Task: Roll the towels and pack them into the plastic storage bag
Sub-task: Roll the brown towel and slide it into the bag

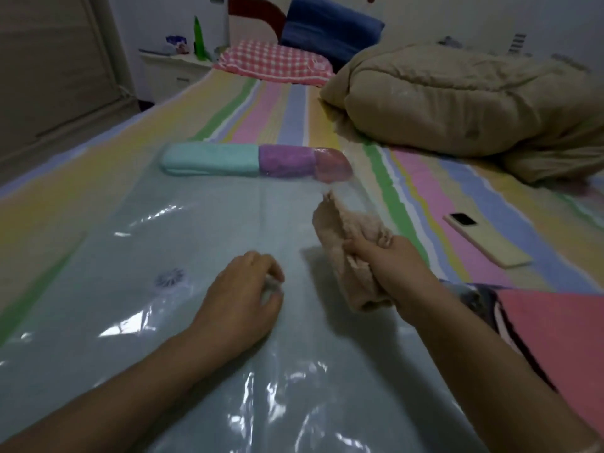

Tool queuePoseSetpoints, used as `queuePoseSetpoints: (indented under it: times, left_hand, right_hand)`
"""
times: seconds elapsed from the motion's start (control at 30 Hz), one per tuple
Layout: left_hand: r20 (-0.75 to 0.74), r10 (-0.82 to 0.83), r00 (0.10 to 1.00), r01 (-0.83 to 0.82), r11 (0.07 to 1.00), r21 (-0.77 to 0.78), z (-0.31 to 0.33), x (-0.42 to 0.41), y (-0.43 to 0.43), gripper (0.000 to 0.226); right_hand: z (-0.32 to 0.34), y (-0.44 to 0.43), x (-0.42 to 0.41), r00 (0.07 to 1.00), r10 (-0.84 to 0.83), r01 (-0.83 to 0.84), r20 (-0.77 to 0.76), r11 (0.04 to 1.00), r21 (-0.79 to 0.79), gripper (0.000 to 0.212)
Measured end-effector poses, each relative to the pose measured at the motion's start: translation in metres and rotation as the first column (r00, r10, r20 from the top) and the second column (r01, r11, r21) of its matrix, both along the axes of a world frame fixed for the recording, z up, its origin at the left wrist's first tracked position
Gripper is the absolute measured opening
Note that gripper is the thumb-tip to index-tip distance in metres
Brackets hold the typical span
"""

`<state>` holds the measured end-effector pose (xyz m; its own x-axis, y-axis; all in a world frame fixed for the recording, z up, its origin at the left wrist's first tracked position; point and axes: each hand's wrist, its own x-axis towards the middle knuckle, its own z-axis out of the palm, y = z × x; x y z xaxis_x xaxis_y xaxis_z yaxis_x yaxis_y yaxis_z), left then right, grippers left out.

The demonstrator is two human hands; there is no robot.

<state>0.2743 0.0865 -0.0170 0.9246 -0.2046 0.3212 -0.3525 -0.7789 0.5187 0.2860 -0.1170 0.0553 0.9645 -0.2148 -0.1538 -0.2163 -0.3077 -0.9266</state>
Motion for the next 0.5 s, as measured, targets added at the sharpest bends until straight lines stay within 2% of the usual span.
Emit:
queuePoseSetpoints:
  times: [0.1,0.17,0.23,0.3,0.4,0.5]
  left_hand:
    - [-0.093,-0.208,0.974,0.218,0.969,0.113,0.007,-0.069,0.025,0.030]
    - [-0.101,-0.306,0.947,0.319,0.935,0.156,0.011,-0.107,0.034,0.042]
    - [-0.117,-0.436,0.892,0.450,0.877,0.167,0.015,-0.139,0.038,0.056]
    - [-0.105,-0.521,0.847,0.530,0.816,0.230,0.016,-0.161,0.041,0.061]
    - [-0.074,-0.489,0.869,0.489,0.826,0.280,0.021,-0.175,0.048,0.042]
    - [-0.049,-0.426,0.903,0.416,0.843,0.341,0.025,-0.177,0.054,0.033]
  right_hand:
    - [0.002,-0.004,-0.043,0.998,-0.019,0.022,-0.055,0.998,0.057,0.012]
    - [0.001,-0.004,-0.070,0.996,-0.017,0.026,-0.086,0.994,0.102,0.006]
    - [0.001,-0.003,-0.095,0.996,0.001,0.009,-0.093,0.994,0.110,0.003]
    - [0.001,-0.001,-0.118,0.994,0.021,-0.009,-0.105,0.993,0.114,0.005]
    - [0.000,0.003,-0.147,0.994,0.029,-0.016,-0.106,0.993,0.121,0.008]
    - [0.003,0.006,-0.169,0.997,0.026,-0.017,-0.068,0.992,0.128,0.012]
